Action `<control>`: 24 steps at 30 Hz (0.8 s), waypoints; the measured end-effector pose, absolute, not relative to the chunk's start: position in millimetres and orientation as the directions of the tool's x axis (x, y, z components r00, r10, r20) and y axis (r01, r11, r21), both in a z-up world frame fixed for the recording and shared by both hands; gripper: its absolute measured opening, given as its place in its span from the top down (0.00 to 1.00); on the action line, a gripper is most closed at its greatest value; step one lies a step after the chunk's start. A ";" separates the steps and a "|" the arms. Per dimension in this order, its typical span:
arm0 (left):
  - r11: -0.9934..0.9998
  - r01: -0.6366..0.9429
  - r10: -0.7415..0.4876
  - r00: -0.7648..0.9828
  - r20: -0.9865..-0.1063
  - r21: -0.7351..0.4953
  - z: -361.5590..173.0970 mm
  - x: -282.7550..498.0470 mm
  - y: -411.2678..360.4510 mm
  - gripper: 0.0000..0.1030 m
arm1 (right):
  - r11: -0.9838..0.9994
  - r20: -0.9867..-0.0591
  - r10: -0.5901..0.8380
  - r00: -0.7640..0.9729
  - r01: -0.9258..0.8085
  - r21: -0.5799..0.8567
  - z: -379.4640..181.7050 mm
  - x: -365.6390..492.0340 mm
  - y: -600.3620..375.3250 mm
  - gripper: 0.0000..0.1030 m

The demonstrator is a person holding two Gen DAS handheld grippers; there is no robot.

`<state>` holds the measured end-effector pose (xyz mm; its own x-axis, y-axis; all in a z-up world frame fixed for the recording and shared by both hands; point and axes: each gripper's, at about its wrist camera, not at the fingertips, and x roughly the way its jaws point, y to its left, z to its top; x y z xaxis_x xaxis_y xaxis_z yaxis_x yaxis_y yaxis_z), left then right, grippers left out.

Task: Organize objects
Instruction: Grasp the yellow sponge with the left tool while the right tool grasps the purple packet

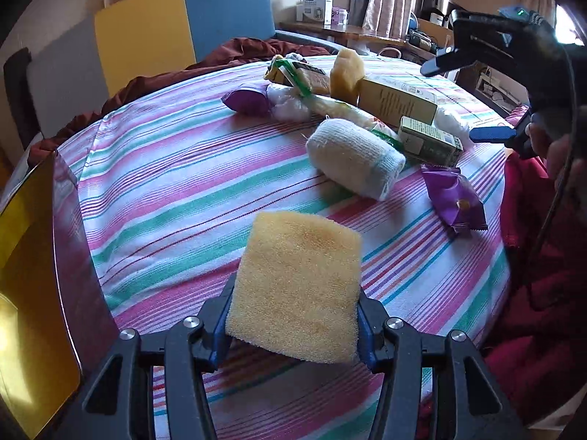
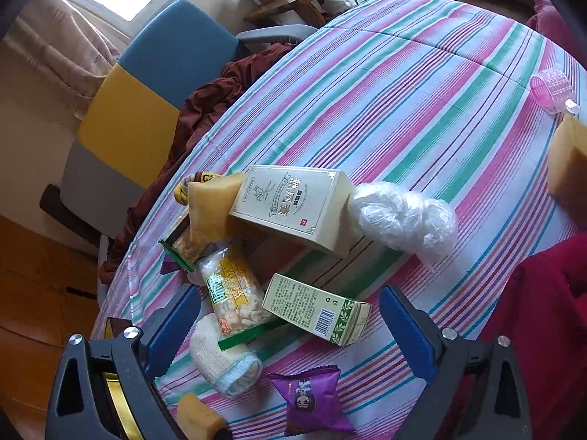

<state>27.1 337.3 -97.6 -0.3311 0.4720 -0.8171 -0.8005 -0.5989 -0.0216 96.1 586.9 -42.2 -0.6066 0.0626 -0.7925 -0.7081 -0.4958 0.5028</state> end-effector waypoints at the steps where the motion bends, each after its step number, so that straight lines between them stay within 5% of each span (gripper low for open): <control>1: -0.600 -0.799 0.475 -0.326 -0.818 -0.030 -98.0 26.3 337.1 0.47 | -0.508 -0.806 0.069 -0.588 -0.716 0.479 -42.1 93.8 584.2 0.08; 14: -0.589 -0.806 0.514 -0.320 -0.796 -0.056 -98.9 24.3 328.2 0.45 | -0.651 -0.943 0.007 -0.331 -0.718 0.247 -71.5 78.6 519.0 0.20; 20: -0.588 -0.807 0.511 -0.314 -0.800 -0.059 -98.5 23.5 329.3 0.45 | -0.689 -0.964 0.105 -0.246 -0.716 0.108 -84.1 74.6 503.7 0.59; 24: -0.592 -0.803 0.504 -0.304 -0.809 -0.067 -96.8 22.9 328.1 0.47 | -0.715 -0.963 0.121 -0.242 -0.694 0.084 -88.5 73.8 495.2 0.60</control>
<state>22.9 328.1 -96.8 -0.3035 0.5041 -0.8086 -0.8034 -0.5916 -0.0672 73.8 495.2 -88.5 -0.2422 0.1214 -0.9626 -0.6940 -0.7150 0.0844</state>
